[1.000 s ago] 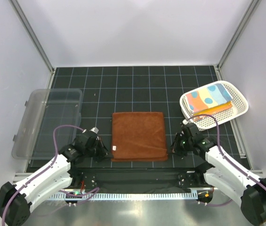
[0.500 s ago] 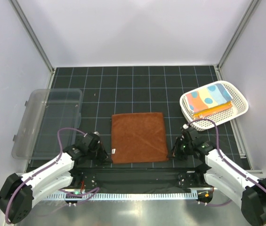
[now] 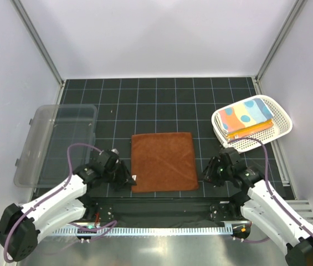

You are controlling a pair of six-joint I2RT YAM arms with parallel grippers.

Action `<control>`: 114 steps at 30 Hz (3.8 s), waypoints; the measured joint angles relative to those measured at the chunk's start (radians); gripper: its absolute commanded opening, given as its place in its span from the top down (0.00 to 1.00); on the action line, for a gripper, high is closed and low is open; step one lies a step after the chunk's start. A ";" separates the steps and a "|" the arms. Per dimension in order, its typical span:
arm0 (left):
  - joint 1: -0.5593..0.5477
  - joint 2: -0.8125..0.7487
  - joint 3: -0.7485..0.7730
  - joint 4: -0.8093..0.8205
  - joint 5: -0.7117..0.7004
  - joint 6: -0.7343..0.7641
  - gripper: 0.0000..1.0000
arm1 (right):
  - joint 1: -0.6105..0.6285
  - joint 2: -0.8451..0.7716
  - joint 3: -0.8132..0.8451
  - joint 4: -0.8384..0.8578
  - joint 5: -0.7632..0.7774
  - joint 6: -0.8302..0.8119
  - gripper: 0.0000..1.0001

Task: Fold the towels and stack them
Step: Fold the towel

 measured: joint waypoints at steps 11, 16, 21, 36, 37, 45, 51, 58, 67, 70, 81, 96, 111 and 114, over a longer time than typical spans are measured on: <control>0.029 0.369 0.525 0.018 -0.261 0.190 0.52 | 0.006 0.254 0.064 0.235 -0.103 0.014 0.67; 0.098 0.676 0.653 0.069 -0.272 0.274 0.55 | 0.008 0.242 -0.038 0.277 -0.127 0.011 0.66; 0.196 0.882 0.720 0.089 -0.211 0.322 0.55 | 0.008 0.201 -0.077 0.257 -0.082 0.001 0.64; 0.349 0.995 1.026 -0.009 0.006 0.556 0.45 | -0.083 0.901 0.772 0.248 -0.077 -0.451 0.36; 0.353 1.004 1.044 -0.021 0.017 0.584 0.45 | -0.092 0.957 0.830 0.233 -0.083 -0.493 0.35; 0.370 1.136 1.104 -0.113 0.098 0.763 0.47 | -0.173 1.276 1.127 0.002 -0.162 -0.784 0.38; 0.370 1.173 1.113 -0.178 0.102 0.868 0.47 | -0.235 1.360 1.212 -0.166 -0.247 -0.947 0.38; 0.370 1.228 1.168 -0.213 0.105 0.950 0.48 | -0.248 1.447 1.267 -0.245 -0.333 -1.060 0.37; 0.370 1.249 1.184 -0.239 0.103 1.004 0.52 | -0.247 1.511 1.313 -0.283 -0.408 -1.135 0.51; 0.370 1.250 1.186 -0.240 0.110 1.023 0.53 | -0.247 1.522 1.322 -0.294 -0.422 -1.150 0.53; 0.371 1.278 1.213 -0.268 0.161 1.070 0.63 | -0.250 1.559 1.336 -0.304 -0.411 -1.164 0.41; 0.374 1.301 1.257 -0.319 0.176 1.107 0.80 | -0.250 1.576 1.345 -0.303 -0.422 -1.176 0.56; 0.405 1.418 1.448 -0.354 0.172 1.085 1.00 | -0.250 1.580 1.379 -0.198 -0.375 -1.093 0.99; 0.417 1.497 1.611 -0.370 0.166 1.075 1.00 | -0.250 1.588 1.423 -0.143 -0.359 -1.070 0.99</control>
